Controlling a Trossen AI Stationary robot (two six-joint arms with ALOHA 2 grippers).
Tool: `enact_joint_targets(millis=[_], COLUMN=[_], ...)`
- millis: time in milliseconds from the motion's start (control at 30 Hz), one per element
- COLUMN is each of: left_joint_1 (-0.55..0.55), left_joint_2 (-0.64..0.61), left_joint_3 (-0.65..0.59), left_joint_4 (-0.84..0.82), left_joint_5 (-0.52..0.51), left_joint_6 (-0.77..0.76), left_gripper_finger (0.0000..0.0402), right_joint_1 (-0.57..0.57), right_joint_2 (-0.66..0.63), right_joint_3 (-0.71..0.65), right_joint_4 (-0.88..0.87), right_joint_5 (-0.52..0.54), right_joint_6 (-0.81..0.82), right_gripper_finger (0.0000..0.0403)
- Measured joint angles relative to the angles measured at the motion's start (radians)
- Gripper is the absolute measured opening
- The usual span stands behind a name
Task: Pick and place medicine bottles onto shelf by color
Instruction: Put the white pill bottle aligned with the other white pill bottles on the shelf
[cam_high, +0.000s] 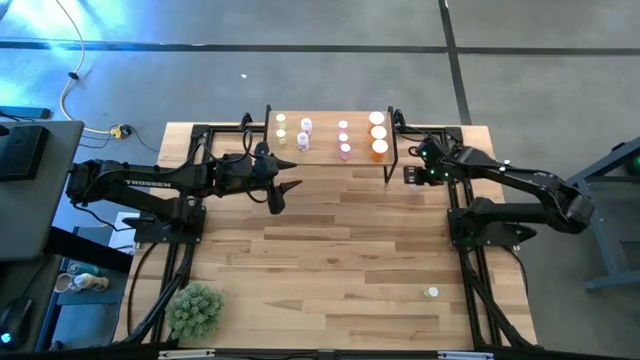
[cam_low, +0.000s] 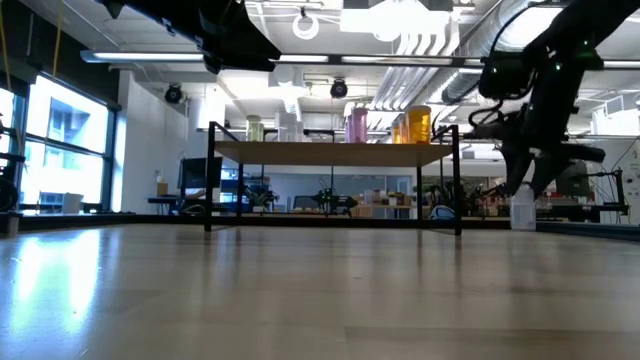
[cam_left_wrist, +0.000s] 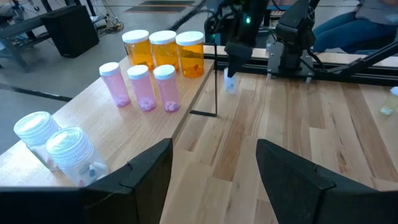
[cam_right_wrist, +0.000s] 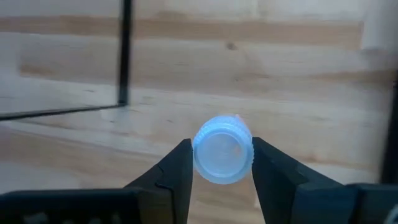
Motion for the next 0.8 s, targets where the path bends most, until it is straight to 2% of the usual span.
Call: enact_joint_targets(millis=[467,633,800], left_joint_1=[0.000,0.000,0.000], left_joint_2=[0.000,0.000,0.000], left_joint_3=[0.000,0.000,0.000], left_joint_4=[0.000,0.000,-0.020], left_joint_5=[0.000,0.000,0.001], left_joint_6=[0.000,0.000,0.000], left_gripper_finger=[0.0223,0.0223,0.0223], right_joint_1=[0.000,0.002,0.059], right_joint_2=[-0.133,-0.156,-0.155], right_joint_3=[0.315,0.474,0.614], right_joint_4=[-0.358,-0.369,-0.326], right_joint_5=[0.114,0.115,0.114], right_joint_6=[-0.078,-0.115,-0.136], right_gripper_finger=[0.0122,0.0122,0.0122])
